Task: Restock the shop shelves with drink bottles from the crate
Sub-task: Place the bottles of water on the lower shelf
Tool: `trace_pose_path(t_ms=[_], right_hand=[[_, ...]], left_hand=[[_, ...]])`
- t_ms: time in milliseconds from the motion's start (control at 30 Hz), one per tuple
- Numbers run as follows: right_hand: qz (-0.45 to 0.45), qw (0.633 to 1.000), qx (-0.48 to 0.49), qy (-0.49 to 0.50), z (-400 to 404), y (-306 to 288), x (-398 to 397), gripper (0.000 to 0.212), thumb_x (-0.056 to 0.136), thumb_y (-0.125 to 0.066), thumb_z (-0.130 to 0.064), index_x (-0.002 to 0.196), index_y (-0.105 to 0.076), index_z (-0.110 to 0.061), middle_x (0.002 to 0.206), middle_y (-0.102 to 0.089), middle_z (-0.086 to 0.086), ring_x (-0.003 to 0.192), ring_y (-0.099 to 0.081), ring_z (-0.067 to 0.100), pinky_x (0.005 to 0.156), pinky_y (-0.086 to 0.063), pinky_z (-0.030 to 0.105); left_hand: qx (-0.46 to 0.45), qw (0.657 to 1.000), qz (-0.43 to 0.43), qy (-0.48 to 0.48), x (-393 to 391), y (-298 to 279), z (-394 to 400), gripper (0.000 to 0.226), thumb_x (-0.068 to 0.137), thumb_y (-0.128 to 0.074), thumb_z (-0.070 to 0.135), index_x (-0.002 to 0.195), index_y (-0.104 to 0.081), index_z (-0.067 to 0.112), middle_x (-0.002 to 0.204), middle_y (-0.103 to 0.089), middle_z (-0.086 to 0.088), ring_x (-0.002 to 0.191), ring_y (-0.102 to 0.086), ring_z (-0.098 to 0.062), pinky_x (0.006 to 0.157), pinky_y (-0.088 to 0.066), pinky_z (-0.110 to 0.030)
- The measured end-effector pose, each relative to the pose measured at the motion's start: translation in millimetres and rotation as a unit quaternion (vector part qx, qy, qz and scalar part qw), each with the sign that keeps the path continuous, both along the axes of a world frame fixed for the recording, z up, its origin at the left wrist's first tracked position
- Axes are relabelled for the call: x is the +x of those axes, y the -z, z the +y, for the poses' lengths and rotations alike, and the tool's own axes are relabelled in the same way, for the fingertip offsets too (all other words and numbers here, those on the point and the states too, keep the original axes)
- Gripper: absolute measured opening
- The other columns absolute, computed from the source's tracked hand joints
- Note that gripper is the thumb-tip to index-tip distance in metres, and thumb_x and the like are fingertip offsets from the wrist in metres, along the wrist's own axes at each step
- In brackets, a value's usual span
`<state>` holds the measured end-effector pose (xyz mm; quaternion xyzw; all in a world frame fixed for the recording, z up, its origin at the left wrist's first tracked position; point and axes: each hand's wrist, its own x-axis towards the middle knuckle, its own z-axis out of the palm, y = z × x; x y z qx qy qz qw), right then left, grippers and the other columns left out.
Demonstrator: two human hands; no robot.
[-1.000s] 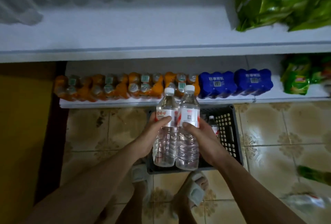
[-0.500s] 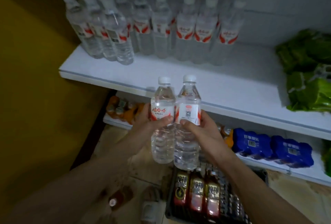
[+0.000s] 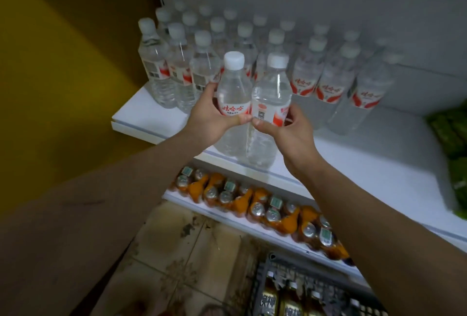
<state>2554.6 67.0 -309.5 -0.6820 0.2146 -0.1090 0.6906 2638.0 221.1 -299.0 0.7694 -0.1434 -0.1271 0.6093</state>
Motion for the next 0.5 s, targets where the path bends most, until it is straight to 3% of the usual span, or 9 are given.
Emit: trace_pose_path(t_ms=[200,367,500], right_hand=[[0.007,1.0,-0.024,0.001,-5,21,27,0.065,0.073,-0.085,-0.005,0.13,-0.055,-0.019,0.109,-0.067,-0.012,0.098,-0.065,0.002,0.081,-0.052,0.021],[0.004,0.999,-0.045,-0.007,-9,33,32,0.071,0.075,-0.084,-0.007,0.137,-0.05,-0.018,0.116,-0.067,-0.009,0.104,-0.066,0.003,0.088,-0.056,0.024],[0.014,0.994,-0.109,-0.022,-12,33,22,0.065,0.075,-0.086,-0.01,0.127,-0.05,-0.027,0.108,-0.06,-0.024,0.09,-0.06,-0.019,0.073,-0.05,0.006]], left_hand=[[-0.02,1.0,0.017,0.009,29,21,-5,0.085,0.073,-0.084,-0.001,0.144,-0.038,0.013,0.122,-0.065,0.002,0.11,-0.064,-0.006,0.089,-0.056,-0.02],[-0.034,0.998,0.021,0.049,42,35,-7,0.09,0.078,-0.081,0.0,0.151,-0.032,0.014,0.139,-0.059,-0.006,0.127,-0.058,-0.017,0.104,-0.051,-0.036],[0.034,0.999,0.022,0.035,27,51,-11,0.085,0.076,-0.085,0.013,0.147,-0.039,0.016,0.133,-0.058,0.005,0.123,-0.056,-0.009,0.1,-0.048,-0.017]])
